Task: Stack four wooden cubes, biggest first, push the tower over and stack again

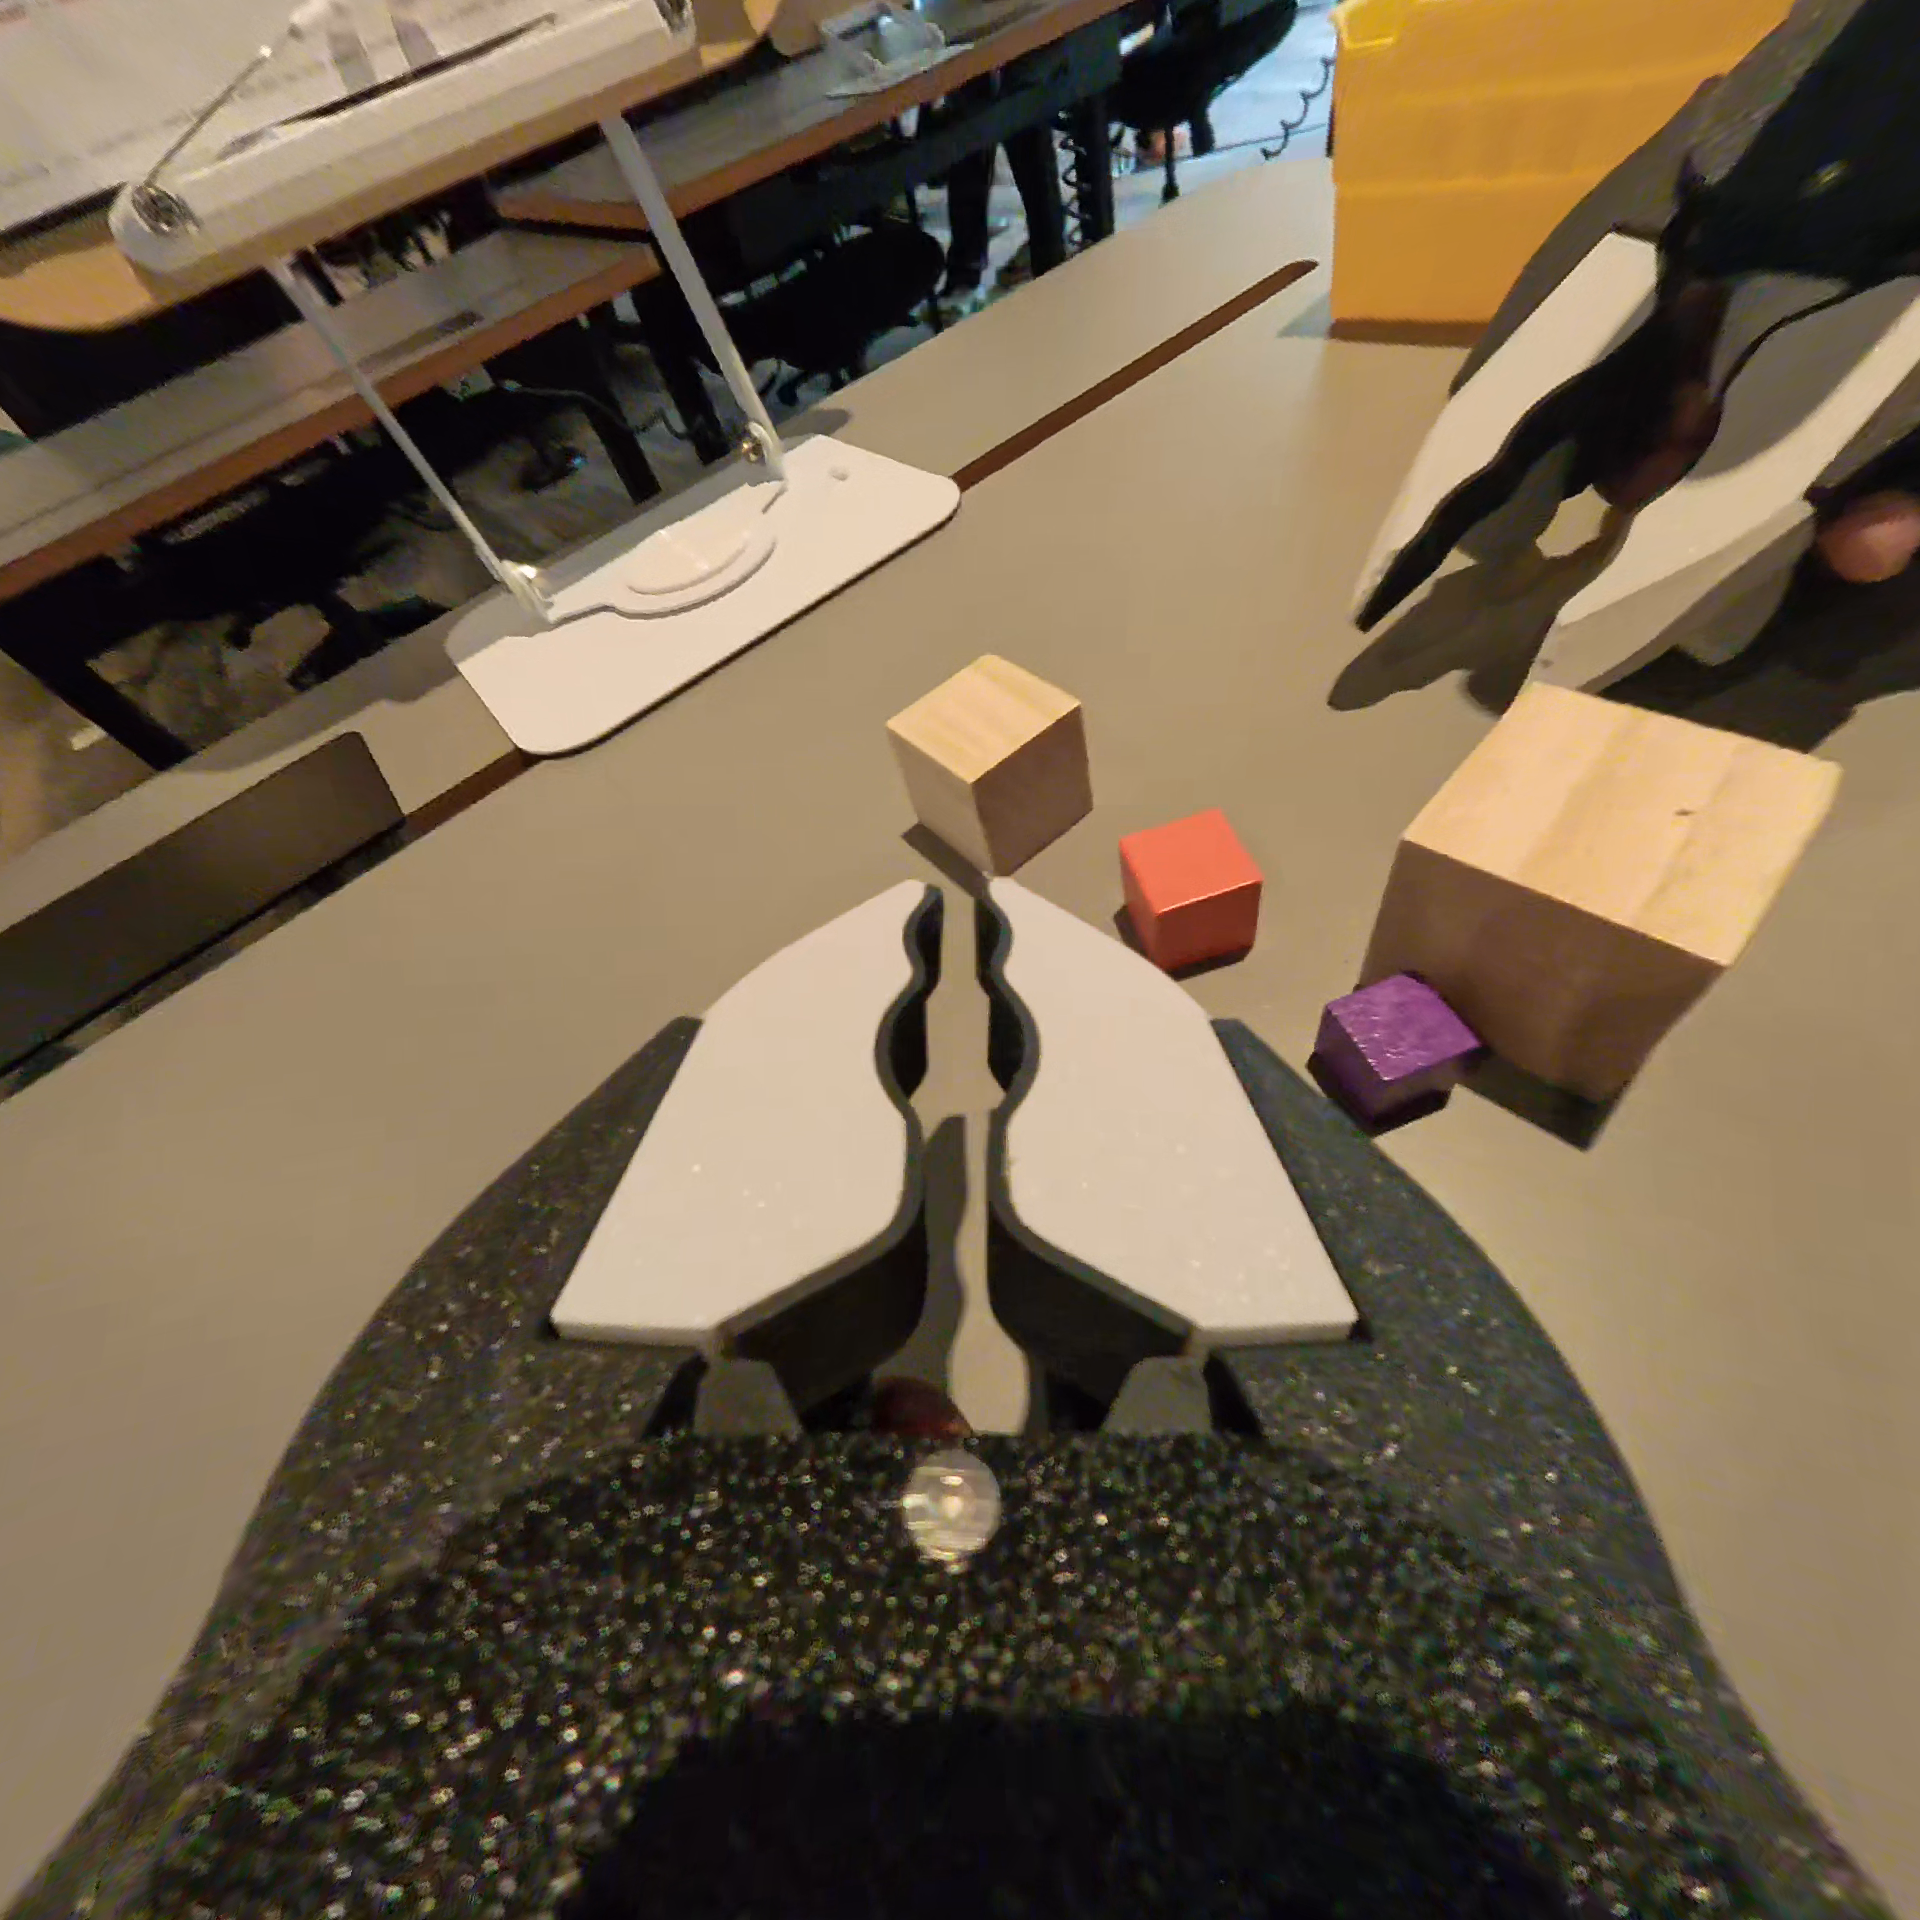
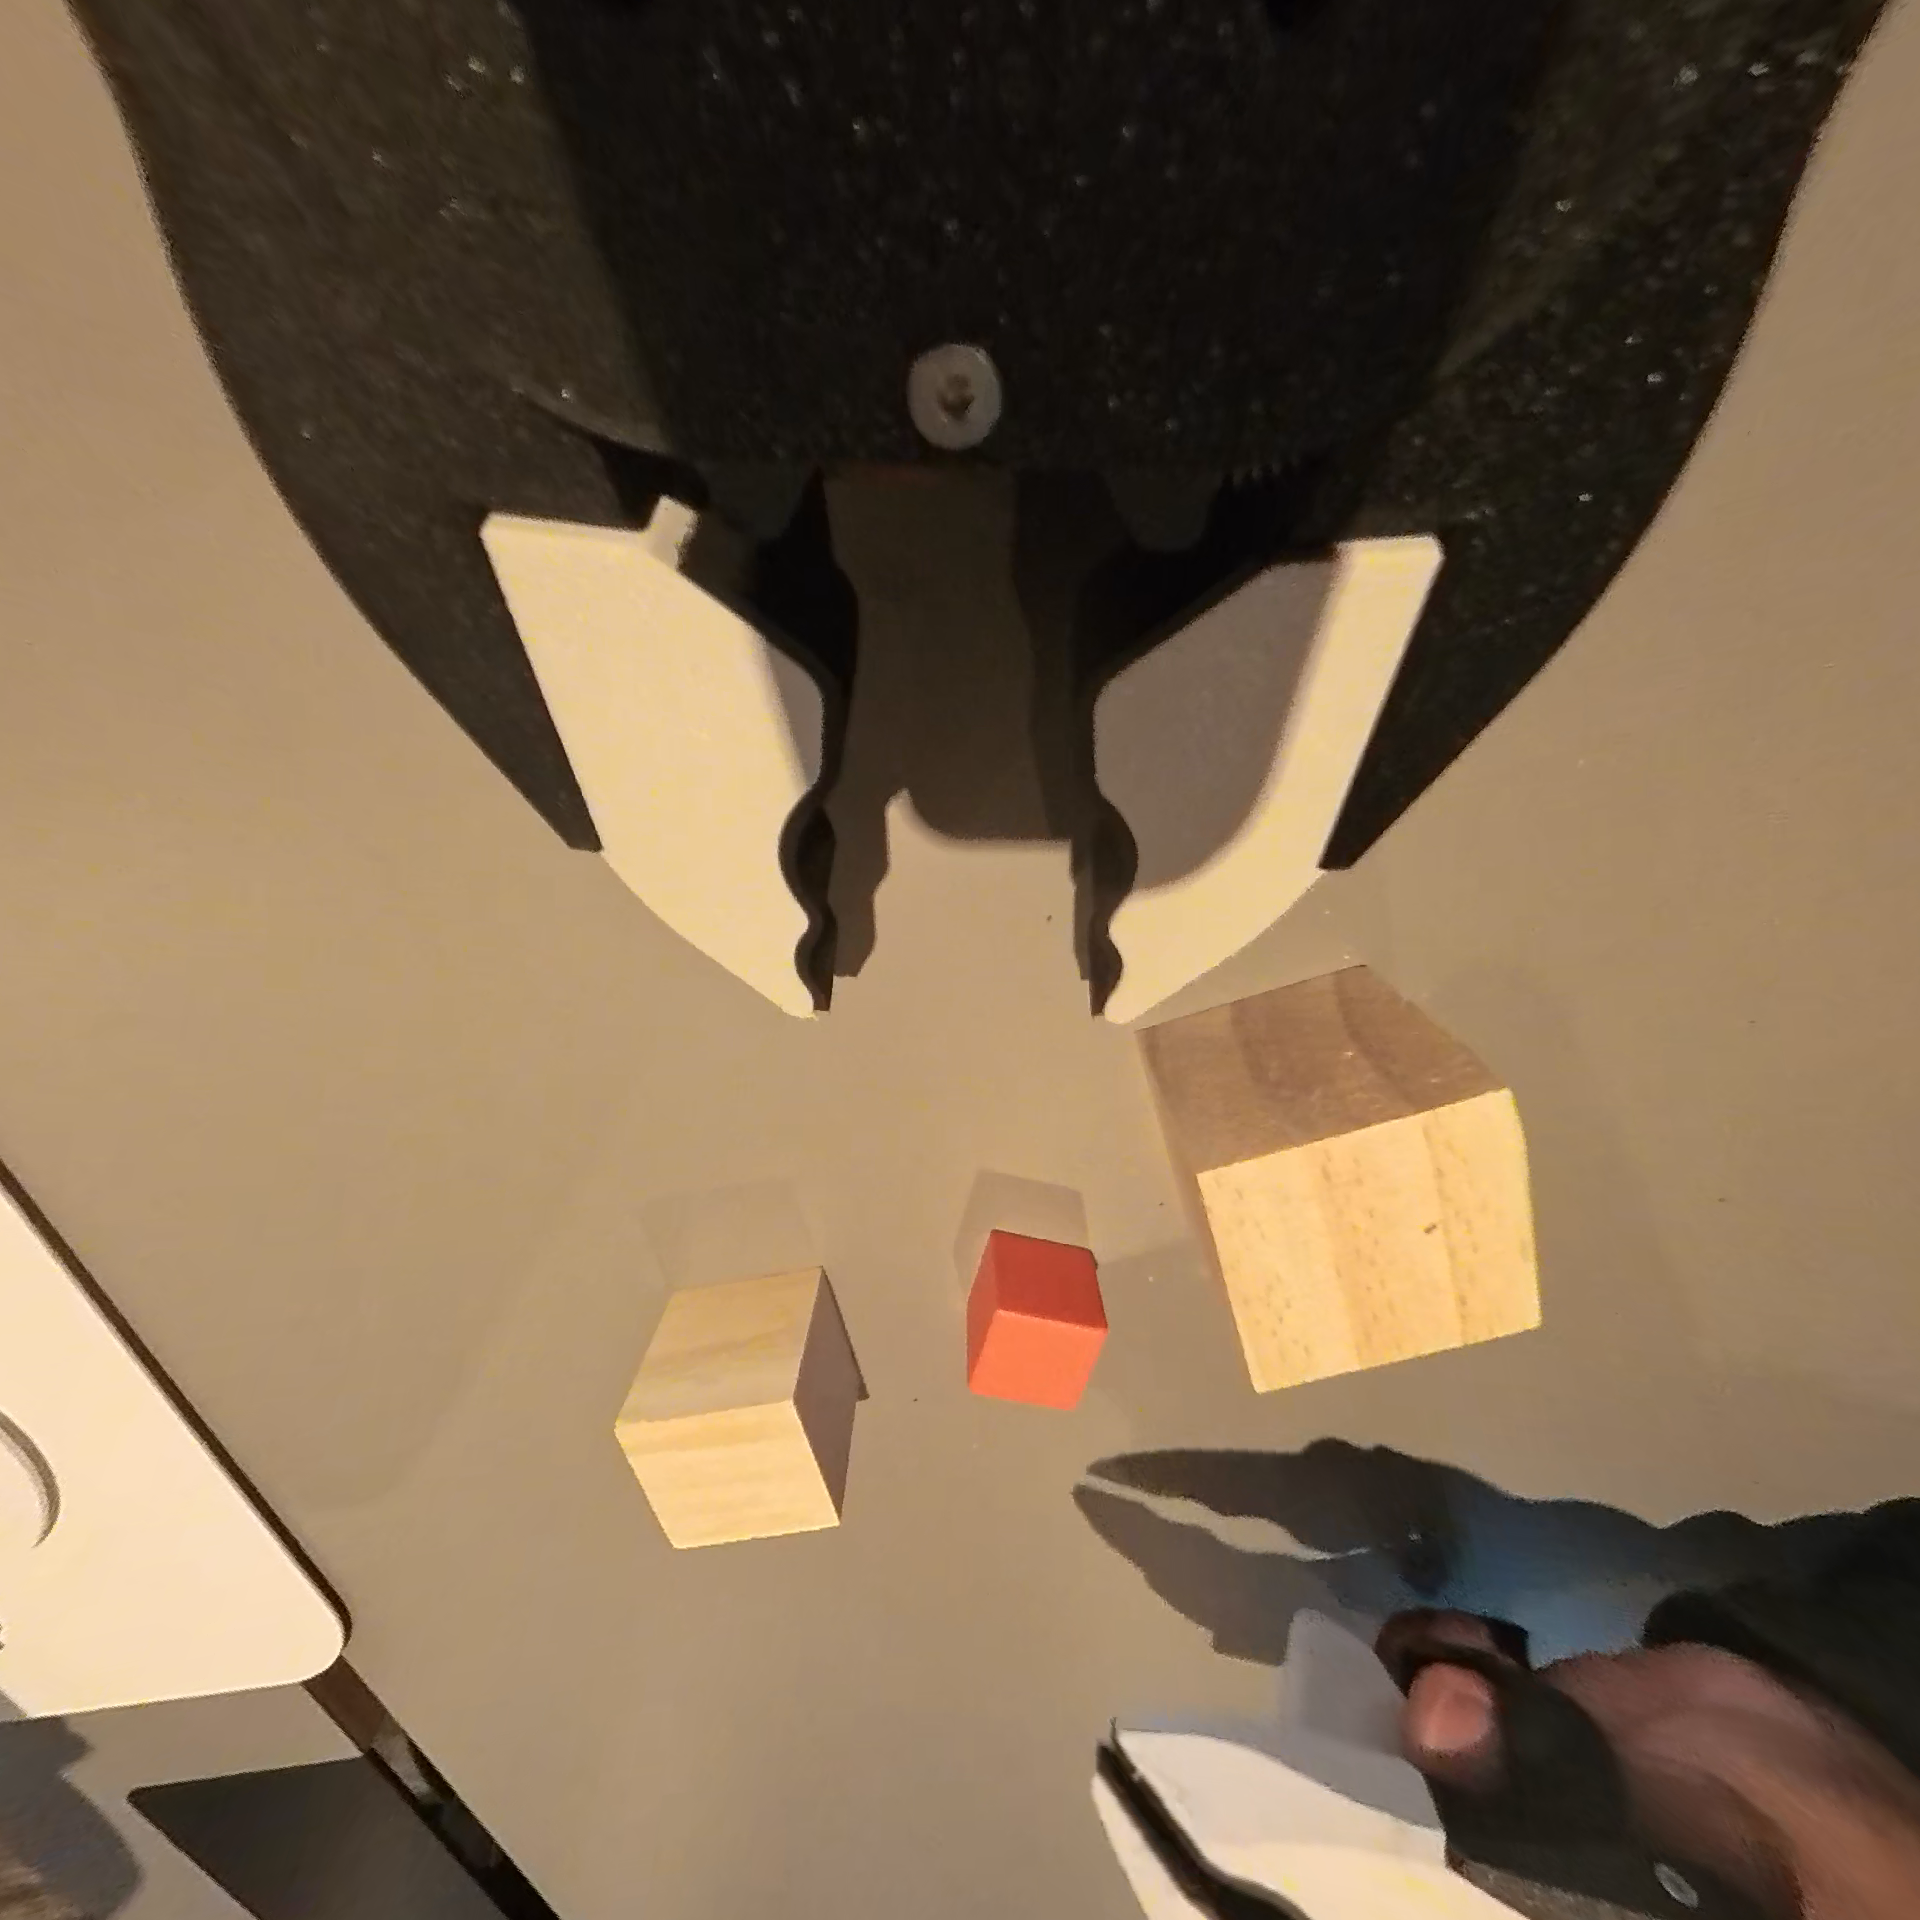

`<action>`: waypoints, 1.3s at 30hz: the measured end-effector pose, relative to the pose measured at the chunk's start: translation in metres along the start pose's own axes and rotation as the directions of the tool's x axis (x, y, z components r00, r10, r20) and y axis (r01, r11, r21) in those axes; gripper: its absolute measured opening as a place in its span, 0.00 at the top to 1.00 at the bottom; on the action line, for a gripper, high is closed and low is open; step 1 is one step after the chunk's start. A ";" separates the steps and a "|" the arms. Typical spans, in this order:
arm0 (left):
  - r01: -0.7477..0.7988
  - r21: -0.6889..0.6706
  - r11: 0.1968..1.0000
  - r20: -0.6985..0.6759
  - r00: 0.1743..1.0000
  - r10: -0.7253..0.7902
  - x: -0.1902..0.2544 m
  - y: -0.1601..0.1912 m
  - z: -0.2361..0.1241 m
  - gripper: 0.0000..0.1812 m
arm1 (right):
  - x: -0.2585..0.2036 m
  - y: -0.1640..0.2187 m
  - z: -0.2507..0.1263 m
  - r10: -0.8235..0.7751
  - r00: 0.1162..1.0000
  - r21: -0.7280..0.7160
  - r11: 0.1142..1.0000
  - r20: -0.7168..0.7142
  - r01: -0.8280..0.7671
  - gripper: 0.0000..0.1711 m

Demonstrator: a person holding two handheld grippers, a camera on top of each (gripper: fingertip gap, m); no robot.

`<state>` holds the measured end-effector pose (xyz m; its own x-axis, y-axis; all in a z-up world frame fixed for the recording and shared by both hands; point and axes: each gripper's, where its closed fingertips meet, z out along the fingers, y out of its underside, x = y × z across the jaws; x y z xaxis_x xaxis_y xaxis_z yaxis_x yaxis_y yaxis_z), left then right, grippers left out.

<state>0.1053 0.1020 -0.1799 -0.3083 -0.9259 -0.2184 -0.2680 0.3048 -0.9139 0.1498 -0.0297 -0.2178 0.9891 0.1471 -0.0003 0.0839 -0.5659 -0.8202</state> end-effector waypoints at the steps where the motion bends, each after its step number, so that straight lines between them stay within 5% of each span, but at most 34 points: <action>1: -0.002 0.007 1.000 0.005 1.000 0.002 0.001 0.000 0.002 0.95 | 0.000 0.000 0.000 -0.002 1.000 -0.003 1.000 -0.001 0.002 0.73; 11: -0.031 -0.017 0.999 0.066 0.997 0.032 -0.004 0.002 0.005 0.86 | 0.003 0.000 0.001 -0.004 1.000 -0.006 1.000 -0.029 0.004 0.74; 39: -0.133 -0.192 0.972 0.073 0.986 0.149 0.006 0.024 0.015 0.84 | 0.022 0.003 -0.003 -0.077 0.950 -0.041 0.997 -0.303 0.068 0.75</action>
<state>0.1111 0.1007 -0.2084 -0.2773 -0.8839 -0.3766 -0.3952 0.4622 -0.7939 0.1724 -0.0305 -0.2182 0.9697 -0.0621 0.2361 0.1559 -0.5872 -0.7943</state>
